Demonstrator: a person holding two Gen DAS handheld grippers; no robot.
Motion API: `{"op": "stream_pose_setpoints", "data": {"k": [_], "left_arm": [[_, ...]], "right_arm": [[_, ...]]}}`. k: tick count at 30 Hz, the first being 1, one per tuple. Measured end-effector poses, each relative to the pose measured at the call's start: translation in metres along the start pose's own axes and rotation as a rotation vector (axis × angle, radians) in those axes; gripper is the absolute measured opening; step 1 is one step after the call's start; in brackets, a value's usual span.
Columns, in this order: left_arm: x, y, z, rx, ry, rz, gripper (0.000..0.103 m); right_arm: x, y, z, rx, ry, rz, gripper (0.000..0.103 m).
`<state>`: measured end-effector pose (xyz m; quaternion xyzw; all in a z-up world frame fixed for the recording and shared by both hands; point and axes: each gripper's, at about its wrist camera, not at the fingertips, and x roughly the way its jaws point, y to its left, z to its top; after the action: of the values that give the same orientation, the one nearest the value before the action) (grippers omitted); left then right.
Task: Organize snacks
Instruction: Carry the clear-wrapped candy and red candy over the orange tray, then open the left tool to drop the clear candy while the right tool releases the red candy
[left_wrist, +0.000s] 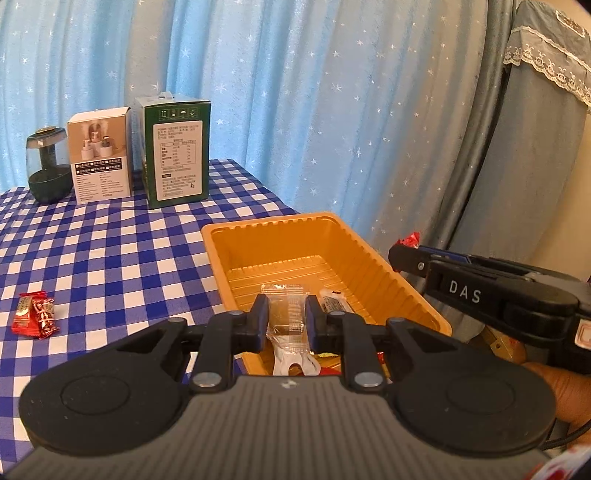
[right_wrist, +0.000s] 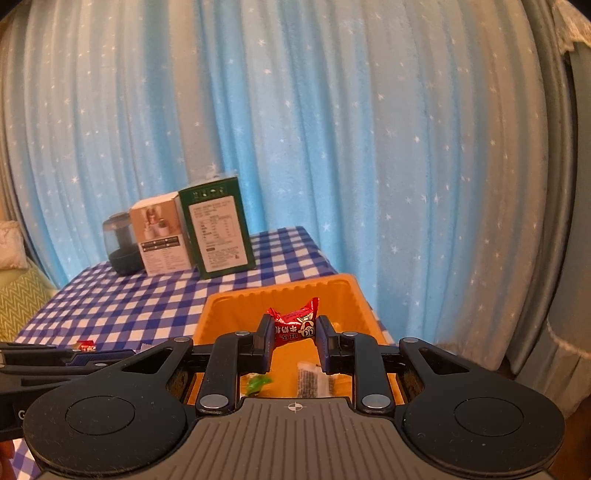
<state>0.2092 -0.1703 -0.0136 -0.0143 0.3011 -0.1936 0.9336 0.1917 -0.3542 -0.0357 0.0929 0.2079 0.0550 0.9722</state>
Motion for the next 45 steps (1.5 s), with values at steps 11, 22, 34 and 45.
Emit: {"op": "stream_pose_setpoints", "data": {"k": [11,22,34,45], "left_arm": [[0.022,-0.002,0.004,0.01,0.019,-0.01,0.018],[0.044,-0.005,0.011,0.025,0.032,-0.061,0.031],[0.027,0.023,-0.007,-0.039,0.047,0.021,0.039],[0.016,0.032,-0.009,-0.048,0.035,0.045,0.04]], "right_arm": [[0.008,-0.015,-0.001,0.082,0.043,-0.023,0.024],[0.011,-0.023,0.0,0.139,0.064,-0.033,0.024],[0.011,-0.02,0.0,0.14,0.066,-0.03,0.024],[0.011,-0.012,0.0,0.107,0.064,-0.013,0.024]]}}
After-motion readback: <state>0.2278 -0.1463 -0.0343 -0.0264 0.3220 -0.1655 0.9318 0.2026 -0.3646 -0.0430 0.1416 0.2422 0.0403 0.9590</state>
